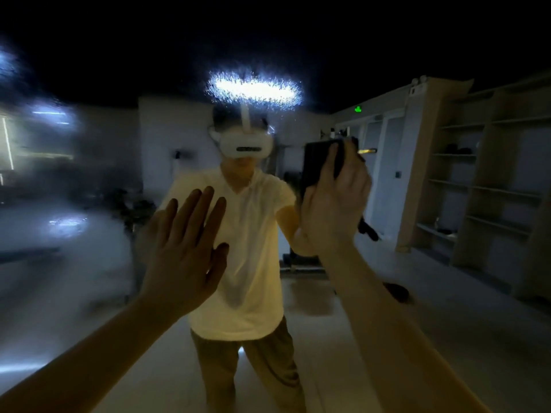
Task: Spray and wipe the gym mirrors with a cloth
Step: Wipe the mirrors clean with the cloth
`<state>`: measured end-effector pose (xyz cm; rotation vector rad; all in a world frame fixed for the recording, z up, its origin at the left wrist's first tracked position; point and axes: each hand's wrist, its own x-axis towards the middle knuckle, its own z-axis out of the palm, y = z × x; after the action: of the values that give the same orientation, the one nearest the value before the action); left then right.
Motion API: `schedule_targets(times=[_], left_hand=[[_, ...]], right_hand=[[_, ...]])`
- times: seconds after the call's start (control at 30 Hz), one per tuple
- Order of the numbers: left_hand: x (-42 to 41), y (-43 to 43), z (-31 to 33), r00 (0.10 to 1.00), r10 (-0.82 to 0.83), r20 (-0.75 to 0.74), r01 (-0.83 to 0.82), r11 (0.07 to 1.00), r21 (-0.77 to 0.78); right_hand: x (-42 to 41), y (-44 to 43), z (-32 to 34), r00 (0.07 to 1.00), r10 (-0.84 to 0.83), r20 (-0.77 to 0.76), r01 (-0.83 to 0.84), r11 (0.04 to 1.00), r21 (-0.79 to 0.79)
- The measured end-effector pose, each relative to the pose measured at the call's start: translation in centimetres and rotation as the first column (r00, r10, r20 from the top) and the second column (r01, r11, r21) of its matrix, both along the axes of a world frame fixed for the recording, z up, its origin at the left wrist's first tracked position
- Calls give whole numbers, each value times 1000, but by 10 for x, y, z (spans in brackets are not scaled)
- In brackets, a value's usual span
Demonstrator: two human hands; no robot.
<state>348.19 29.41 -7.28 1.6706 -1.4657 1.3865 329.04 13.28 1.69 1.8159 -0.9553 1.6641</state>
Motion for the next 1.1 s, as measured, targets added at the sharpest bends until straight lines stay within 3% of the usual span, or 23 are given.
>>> schedule_targets(times=[0.1, 0.17, 0.3, 0.47, 0.67, 0.77, 0.9, 1.0, 1.1], left_hand=[[1, 0, -1, 1000, 3, -4, -3, 1000, 21], [0, 1, -1, 1000, 2, -11, -2, 999, 36], [3, 10, -5, 1000, -7, 1, 7, 997, 73], [8, 15, 9, 998, 3, 58, -5, 999, 38], [3, 7, 61, 998, 9, 62, -8, 1000, -26], [17, 9, 88, 996, 41, 79, -36, 997, -68], [34, 17, 131, 991, 75, 110, -53, 980, -194], [41, 15, 145, 990, 106, 91, -85, 975, -207], [44, 12, 140, 984, 158, 82, -142, 975, -170]], right_hand=[[45, 34, -3, 990, 114, -79, -121, 990, -79], [66, 55, -13, 960, 183, -210, -217, 964, -155], [62, 51, -14, 918, 161, -362, -267, 927, -263], [-6, 1, 28, 987, 12, -161, -27, 996, -88], [-80, -44, 66, 973, -227, -39, 230, 971, 70], [-66, -41, 78, 988, -156, 1, 155, 985, 77], [-10, -2, 104, 992, 94, 89, -96, 995, 19], [42, 49, 116, 995, 36, -92, -49, 989, -141], [85, 73, 111, 973, 67, -220, -117, 967, -225]])
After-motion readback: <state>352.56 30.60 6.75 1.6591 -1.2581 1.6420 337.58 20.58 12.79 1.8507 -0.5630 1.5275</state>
